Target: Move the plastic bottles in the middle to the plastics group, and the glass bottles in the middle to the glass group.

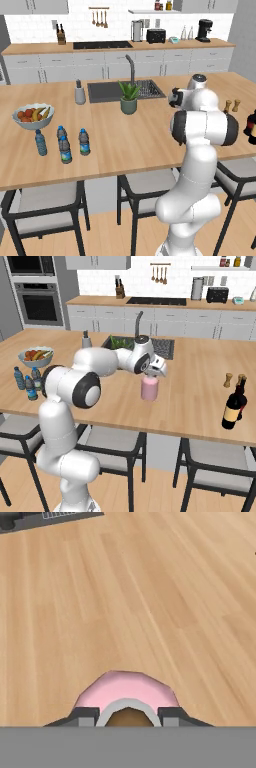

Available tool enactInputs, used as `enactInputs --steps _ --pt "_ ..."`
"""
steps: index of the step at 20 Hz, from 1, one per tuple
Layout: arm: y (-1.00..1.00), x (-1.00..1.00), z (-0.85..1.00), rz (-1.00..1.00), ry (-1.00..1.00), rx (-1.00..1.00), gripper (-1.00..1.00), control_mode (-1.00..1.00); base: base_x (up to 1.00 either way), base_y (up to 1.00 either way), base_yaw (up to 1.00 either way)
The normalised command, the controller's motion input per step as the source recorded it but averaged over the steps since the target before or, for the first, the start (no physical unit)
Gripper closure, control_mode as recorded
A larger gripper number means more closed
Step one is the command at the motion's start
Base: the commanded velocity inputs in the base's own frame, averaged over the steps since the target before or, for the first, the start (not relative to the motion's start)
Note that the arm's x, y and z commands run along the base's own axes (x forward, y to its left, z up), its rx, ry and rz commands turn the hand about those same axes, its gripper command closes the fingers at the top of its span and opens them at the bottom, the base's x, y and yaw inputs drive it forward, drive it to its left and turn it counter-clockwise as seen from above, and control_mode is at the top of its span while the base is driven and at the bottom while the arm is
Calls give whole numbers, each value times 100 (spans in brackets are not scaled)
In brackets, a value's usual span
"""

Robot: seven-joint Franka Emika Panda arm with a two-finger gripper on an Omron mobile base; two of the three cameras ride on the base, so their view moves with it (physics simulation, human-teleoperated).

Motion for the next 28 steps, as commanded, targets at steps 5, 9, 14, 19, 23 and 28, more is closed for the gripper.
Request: enactInputs --steps 5,9,14,19,23,28 --pt "-100 -19 -5 -23 0 0 100 -100 0 0 0" --pt "-100 -31 -3 -24 1 0 100 -100 0 0 0" --pt "-100 -31 -6 -24 5 0 100 -100 0 0 0" --pt "-83 -1 0 -19 0 0 100 -100 0 0 0" --pt "-12 8 0 -3 0 0 100 -100 0 0 0" --pt "-23 11 0 -2 0 0 100 -100 0 0 0"
